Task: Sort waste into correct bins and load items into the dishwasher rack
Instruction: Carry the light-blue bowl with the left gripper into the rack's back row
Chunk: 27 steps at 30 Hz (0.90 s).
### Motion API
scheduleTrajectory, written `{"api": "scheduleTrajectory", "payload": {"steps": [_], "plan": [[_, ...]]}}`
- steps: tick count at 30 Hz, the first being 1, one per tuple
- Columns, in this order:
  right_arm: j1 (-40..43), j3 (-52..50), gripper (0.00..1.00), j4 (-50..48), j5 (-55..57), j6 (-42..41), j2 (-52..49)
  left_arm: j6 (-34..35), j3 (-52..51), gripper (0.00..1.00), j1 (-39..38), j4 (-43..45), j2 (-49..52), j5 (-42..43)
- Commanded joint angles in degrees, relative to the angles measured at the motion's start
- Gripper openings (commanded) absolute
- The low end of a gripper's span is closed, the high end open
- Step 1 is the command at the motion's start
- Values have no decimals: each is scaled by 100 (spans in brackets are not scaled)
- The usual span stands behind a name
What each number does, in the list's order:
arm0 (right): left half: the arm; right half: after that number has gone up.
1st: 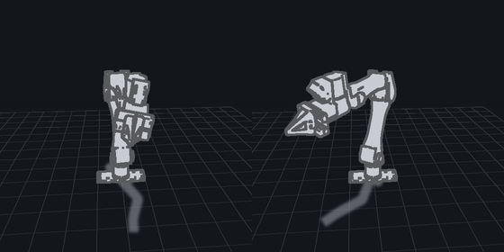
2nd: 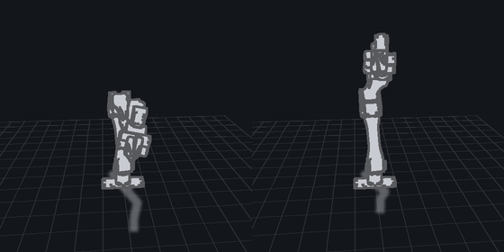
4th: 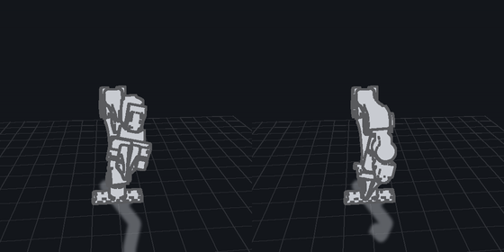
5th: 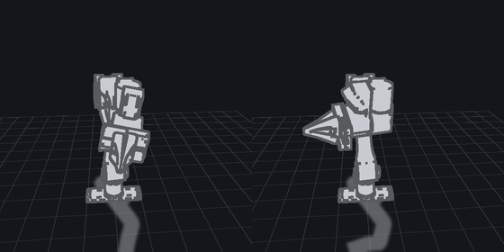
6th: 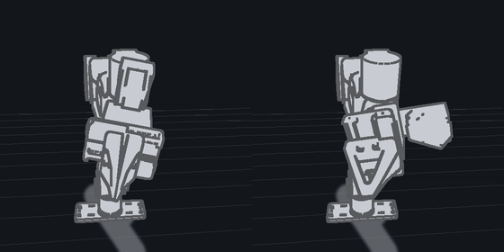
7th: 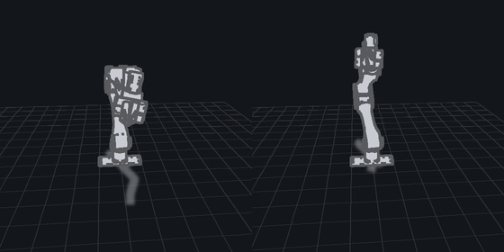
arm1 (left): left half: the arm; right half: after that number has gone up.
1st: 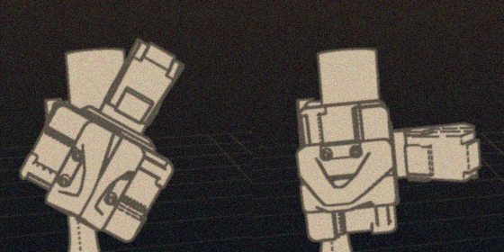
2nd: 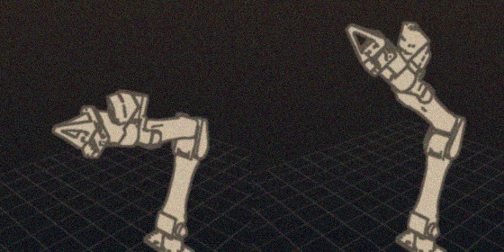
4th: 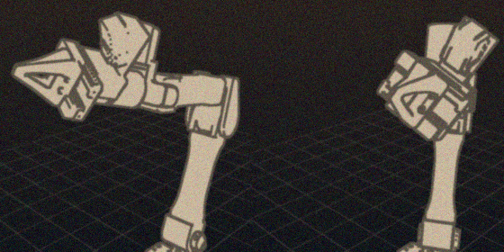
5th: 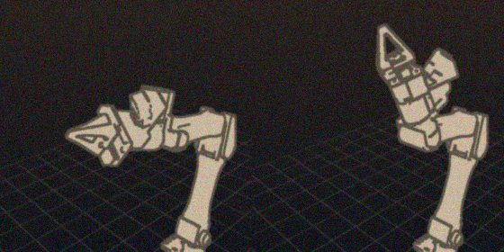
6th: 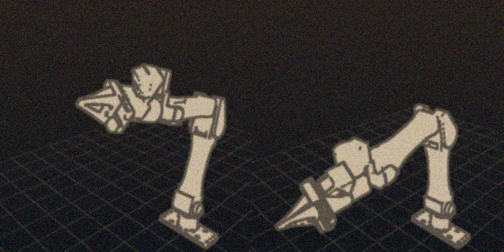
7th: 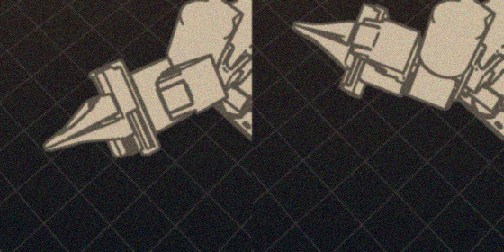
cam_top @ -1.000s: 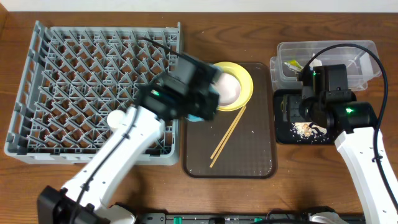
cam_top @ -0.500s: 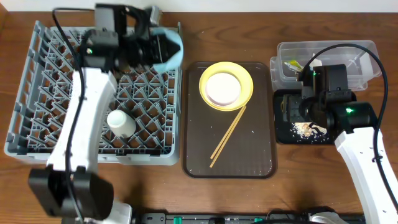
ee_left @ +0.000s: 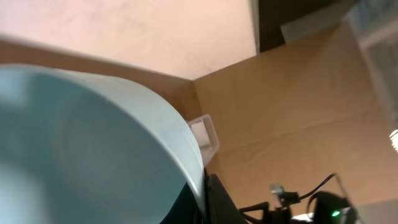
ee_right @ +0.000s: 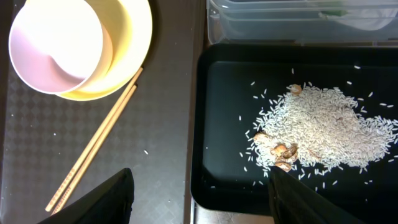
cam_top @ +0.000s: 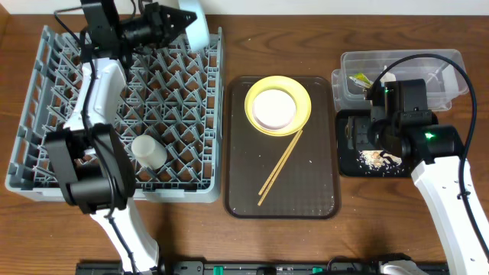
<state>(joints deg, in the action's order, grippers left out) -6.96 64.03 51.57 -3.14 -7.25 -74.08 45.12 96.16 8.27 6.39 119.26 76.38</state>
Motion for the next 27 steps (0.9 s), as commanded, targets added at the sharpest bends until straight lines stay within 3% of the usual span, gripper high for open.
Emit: {"api": "scheduleTrajectory", "payload": {"steps": [1,27], "plan": [[42,109,67,11,31,-85,33,669,81,6,114,-37,280,444],[42,109,67,52,28,-87,33,273,-192,6,505,-28,743,509]]}}
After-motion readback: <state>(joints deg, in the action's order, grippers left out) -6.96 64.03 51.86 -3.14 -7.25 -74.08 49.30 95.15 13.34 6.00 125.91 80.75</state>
